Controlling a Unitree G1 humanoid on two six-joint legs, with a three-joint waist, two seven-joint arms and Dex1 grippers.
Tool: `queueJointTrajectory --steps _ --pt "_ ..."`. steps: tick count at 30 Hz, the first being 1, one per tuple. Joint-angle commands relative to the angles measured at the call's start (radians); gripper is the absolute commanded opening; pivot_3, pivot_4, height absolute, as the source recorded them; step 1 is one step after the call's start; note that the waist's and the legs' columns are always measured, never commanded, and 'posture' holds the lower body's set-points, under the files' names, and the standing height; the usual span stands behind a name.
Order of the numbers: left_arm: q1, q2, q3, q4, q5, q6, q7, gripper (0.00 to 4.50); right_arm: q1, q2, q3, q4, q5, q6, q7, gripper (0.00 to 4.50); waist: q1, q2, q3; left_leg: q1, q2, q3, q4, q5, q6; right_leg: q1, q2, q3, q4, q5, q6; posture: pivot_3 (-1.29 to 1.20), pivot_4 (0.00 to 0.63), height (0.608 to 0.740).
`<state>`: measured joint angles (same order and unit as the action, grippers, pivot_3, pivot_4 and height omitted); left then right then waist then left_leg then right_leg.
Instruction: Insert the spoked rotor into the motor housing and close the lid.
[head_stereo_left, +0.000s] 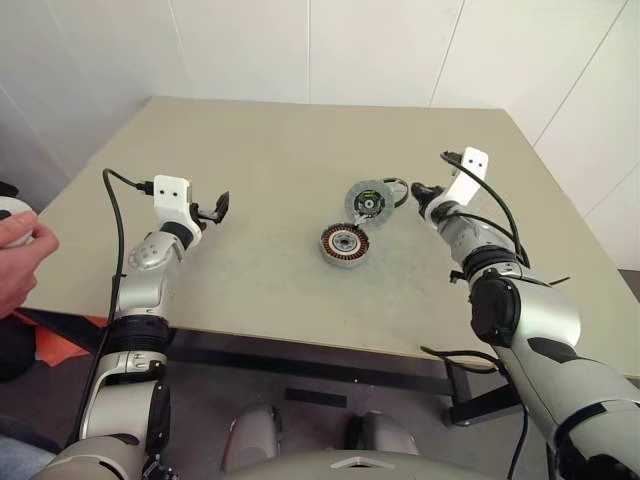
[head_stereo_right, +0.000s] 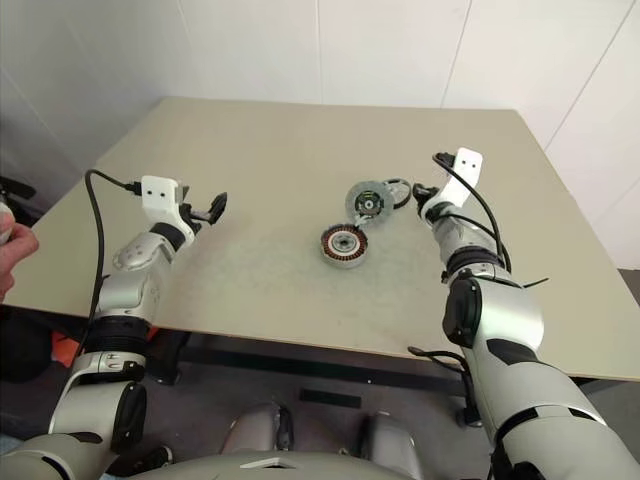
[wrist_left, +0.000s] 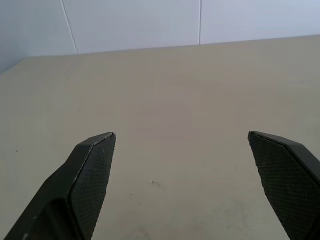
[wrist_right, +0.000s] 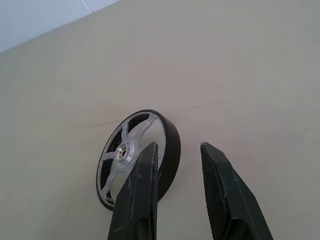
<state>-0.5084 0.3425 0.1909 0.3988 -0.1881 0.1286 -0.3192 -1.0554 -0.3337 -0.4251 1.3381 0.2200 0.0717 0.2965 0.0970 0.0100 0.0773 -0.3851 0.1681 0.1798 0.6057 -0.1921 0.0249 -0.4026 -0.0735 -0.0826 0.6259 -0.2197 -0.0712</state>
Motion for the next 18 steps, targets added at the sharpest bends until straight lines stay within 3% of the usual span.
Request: queueJointTrajectory --steps 1,4,18 --pt "-0.011 0.012 0.002 -0.024 0.006 -0.010 0.002 4.50 -0.030 0.004 -0.021 -0.031 0.030 0.010 0.005 2.05 0.001 0.000 0.000 0.000 0.000 0.000 0.000 0.000 0.000 0.000 0.000 0.000 0.000 0.000 0.000 0.00 0.000 0.740" --pt "-0.008 0.014 0.000 -0.027 0.012 -0.009 0.002 4.50 -0.026 0.005 -0.026 -0.026 0.036 0.017 -0.013 2.93 0.002 0.000 0.000 0.000 0.000 0.000 0.000 0.000 0.000 0.000 0.000 0.000 0.000 0.000 0.000 0.00 0.000 0.740" --pt "0.000 0.030 -0.025 -0.029 0.051 -0.016 -0.007 4.50 0.018 0.021 -0.023 -0.010 0.026 0.028 -0.029 2.93 0.002 0.000 0.000 0.000 0.000 0.000 0.000 0.000 0.000 0.000 0.000 0.000 0.000 0.000 0.000 0.00 0.000 0.740"
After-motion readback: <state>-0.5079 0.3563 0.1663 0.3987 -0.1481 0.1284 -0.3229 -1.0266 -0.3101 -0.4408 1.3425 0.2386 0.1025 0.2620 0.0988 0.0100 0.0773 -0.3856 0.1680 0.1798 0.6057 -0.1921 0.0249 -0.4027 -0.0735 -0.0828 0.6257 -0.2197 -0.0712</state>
